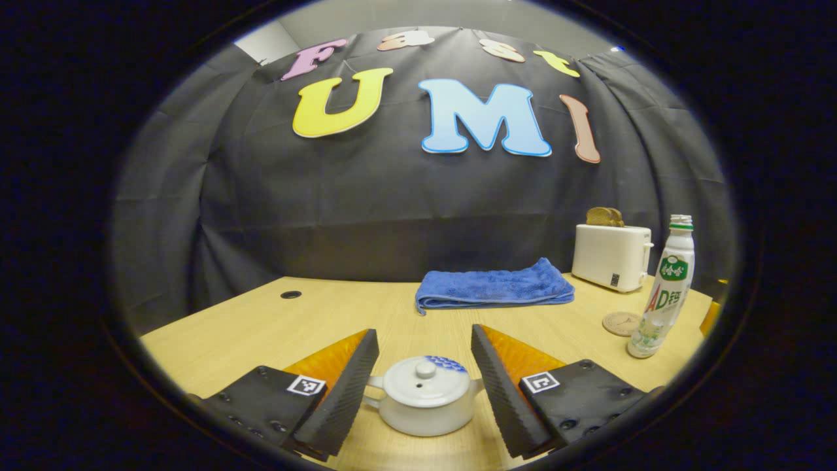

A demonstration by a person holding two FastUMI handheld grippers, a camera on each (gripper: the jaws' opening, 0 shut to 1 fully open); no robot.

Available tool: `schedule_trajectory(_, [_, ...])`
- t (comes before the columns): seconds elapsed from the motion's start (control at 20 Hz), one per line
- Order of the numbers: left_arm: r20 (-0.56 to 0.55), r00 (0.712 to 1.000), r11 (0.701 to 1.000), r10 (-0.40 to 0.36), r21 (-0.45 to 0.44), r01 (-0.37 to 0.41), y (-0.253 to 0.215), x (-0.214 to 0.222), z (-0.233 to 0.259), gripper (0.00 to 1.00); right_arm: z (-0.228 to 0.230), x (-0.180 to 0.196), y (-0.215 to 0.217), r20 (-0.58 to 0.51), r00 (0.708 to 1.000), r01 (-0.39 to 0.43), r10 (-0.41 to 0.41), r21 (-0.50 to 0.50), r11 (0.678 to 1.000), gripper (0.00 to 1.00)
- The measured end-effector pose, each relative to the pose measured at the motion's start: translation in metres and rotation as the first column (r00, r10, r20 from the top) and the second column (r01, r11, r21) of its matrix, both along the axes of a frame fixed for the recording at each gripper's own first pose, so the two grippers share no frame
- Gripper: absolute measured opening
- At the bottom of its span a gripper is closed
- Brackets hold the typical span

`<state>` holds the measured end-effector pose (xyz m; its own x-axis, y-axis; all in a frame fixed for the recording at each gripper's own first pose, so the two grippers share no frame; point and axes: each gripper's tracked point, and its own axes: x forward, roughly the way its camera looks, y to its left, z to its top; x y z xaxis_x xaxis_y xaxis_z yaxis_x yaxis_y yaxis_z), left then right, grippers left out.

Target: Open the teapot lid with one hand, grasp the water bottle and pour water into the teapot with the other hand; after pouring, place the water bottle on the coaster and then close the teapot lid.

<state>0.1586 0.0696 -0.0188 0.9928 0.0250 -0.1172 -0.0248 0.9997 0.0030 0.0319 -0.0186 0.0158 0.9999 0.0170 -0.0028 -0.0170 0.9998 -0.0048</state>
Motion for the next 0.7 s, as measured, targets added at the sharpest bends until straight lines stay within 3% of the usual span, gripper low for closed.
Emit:
schedule_trajectory(0.05, [0.000, 1.000, 1.000, 0.008, 0.007, -0.008, 0.001, 0.001, 0.001, 0.94, 0.000, 0.001, 0.000, -0.002, 1.000, -0.001, 0.001, 0.006, 1.000, 0.97])
schedule_trajectory(0.1, [0.000, 1.000, 1.000, 0.014, 0.004, -0.014, 0.002, 0.002, 0.001, 0.81, 0.000, 0.002, -0.001, -0.005, 1.000, -0.002, 0.002, 0.013, 1.000, 0.97])
schedule_trajectory(0.2, [-0.020, 1.000, 1.000, -0.006, 0.004, 0.006, -0.002, 0.001, -0.004, 0.64, -0.001, 0.002, 0.000, -0.014, 1.000, -0.008, 0.009, 0.029, 1.000, 0.97])
schedule_trajectory(0.25, [-0.029, 1.000, 1.000, 0.001, 0.003, -0.001, -0.001, 0.005, -0.006, 0.61, -0.002, 0.002, 0.000, -0.018, 1.000, -0.013, 0.014, 0.036, 0.999, 0.97])
schedule_trajectory(0.3, [-0.042, 0.999, 1.000, 0.004, 0.007, -0.003, 0.002, 0.007, -0.008, 0.47, -0.002, 0.002, 0.001, -0.020, 1.000, -0.016, 0.017, 0.040, 0.999, 0.97])
schedule_trajectory(0.35, [-0.045, 0.999, 1.000, 0.010, -0.006, -0.010, 0.003, 0.006, -0.006, 0.46, -0.003, 0.001, 0.000, -0.021, 1.000, -0.016, 0.016, 0.040, 0.999, 0.97])
schedule_trajectory(0.4, [-0.043, 0.999, 1.000, 0.014, 0.001, -0.014, 0.002, 0.009, -0.007, 0.28, -0.002, 0.001, -0.002, -0.019, 1.000, -0.013, 0.013, 0.036, 0.999, 0.97])
schedule_trajectory(0.55, [-0.039, 0.999, 1.000, -0.002, 0.016, 0.002, 0.003, 0.006, -0.006, 0.27, -0.003, 0.002, -0.006, -0.013, 1.000, -0.009, 0.009, 0.037, 0.999, 0.97])
schedule_trajectory(0.6, [-0.037, 0.999, 1.000, -0.008, 0.007, 0.008, 0.002, 0.006, -0.003, 0.13, -0.003, 0.003, -0.008, -0.013, 1.000, -0.008, 0.008, 0.034, 0.999, 0.97])
schedule_trajectory(0.7, [-0.036, 0.999, 1.000, -0.015, 0.010, 0.016, 0.003, 0.010, -0.004, 0.13, -0.001, 0.006, -0.014, -0.008, 1.000, 0.000, 0.001, 0.021, 1.000, 0.97])
